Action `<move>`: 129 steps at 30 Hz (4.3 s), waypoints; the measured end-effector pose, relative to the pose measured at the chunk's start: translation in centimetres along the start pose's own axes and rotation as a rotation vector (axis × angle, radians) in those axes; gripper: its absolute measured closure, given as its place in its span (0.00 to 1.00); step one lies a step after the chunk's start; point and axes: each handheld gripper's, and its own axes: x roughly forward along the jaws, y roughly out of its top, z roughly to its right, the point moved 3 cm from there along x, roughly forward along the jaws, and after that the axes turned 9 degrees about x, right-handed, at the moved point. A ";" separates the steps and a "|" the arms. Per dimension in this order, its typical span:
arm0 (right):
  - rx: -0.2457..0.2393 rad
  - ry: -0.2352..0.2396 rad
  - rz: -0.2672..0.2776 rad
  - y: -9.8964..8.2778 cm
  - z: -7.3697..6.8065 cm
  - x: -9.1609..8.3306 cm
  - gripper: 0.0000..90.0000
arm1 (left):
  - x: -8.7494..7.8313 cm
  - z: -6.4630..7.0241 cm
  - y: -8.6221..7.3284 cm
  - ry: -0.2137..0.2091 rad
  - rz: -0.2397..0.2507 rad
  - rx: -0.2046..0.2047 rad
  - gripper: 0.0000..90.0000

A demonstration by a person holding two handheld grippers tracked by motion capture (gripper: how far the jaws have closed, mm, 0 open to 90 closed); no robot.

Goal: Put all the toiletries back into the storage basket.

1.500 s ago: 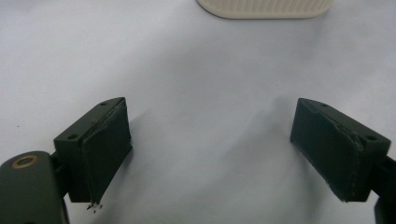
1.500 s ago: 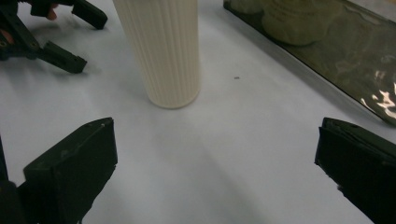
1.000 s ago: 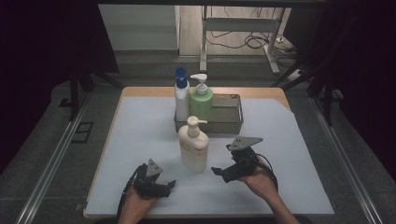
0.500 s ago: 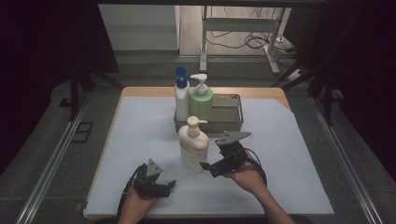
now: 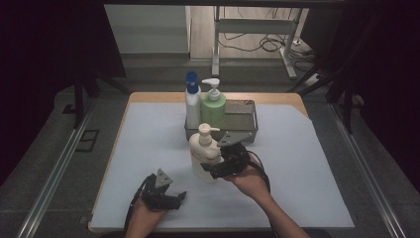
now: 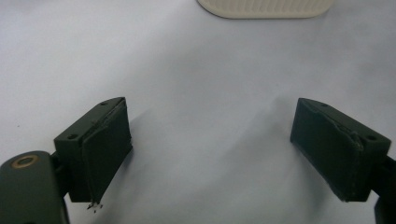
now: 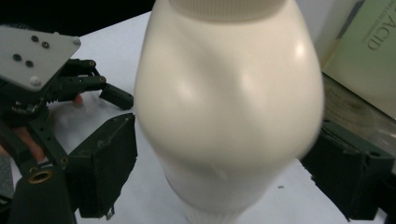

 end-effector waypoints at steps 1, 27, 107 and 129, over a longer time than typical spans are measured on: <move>0.002 -0.003 -0.002 0.1 -0.1 0.2 0.15 | 0.0 0.0 0.0 0.000 0.000 0.000 0.13; -0.020 -0.031 -0.032 1.4 -0.6 0.5 0.40 | 0.0 0.0 0.0 -0.001 0.001 -0.001 0.13; 0.170 -0.300 0.108 10.4 12.7 -8.3 0.40 | 0.0 0.0 0.0 -0.002 0.001 -0.002 0.13; 0.195 -0.357 0.149 12.3 15.3 -5.2 0.40 | 0.0 0.0 0.0 -0.002 0.004 -0.005 0.13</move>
